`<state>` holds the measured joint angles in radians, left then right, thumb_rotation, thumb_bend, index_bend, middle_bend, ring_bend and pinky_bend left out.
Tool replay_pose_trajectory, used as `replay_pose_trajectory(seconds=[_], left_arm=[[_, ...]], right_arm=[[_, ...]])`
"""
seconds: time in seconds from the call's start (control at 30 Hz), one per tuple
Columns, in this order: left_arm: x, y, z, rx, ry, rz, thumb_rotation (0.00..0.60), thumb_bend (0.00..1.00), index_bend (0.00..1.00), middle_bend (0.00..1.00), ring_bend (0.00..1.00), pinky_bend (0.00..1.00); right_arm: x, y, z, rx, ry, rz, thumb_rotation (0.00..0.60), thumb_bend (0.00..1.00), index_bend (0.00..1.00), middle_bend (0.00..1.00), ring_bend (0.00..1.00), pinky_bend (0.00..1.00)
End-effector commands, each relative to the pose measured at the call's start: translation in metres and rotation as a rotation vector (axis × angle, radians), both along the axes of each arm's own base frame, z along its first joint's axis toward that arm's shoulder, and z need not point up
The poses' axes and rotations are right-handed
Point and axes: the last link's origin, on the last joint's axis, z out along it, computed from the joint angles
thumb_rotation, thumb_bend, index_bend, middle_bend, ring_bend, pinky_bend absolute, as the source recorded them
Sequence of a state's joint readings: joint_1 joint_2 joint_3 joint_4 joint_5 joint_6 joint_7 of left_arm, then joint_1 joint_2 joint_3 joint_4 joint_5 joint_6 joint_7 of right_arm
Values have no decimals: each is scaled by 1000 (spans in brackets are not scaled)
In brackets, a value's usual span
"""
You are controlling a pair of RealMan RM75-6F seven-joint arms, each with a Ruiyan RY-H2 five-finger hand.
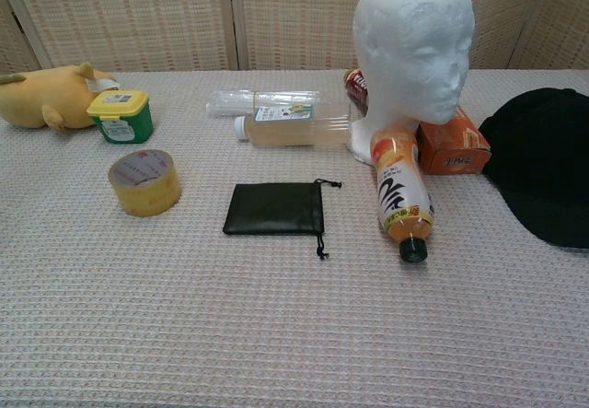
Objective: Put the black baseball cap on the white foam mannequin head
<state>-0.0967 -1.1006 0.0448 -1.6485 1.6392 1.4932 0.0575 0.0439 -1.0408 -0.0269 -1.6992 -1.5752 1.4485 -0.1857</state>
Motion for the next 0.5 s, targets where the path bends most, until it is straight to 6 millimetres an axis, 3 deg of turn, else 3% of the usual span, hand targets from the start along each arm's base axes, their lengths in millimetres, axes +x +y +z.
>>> replay_pose_trajectory(seconds=[0.03,0.27,0.5], left_arm=[[0,-1,0,1,-2,-1,600,172,62,0,0,43],[3,1,0,1,-36,-2,600,173,62,0,0,43],[-1,4,4,-18,-77,14,600,174,62,0,0,43]], right_arm=[[-1,-1,0,-2,1,-6,600,88,0,0,0,0],[-9,-9,-13,-11,-7,-27,600,88,13,0,0,0],[-28,-17,-50,-56,-19,19,600,88,259,0,0,0]])
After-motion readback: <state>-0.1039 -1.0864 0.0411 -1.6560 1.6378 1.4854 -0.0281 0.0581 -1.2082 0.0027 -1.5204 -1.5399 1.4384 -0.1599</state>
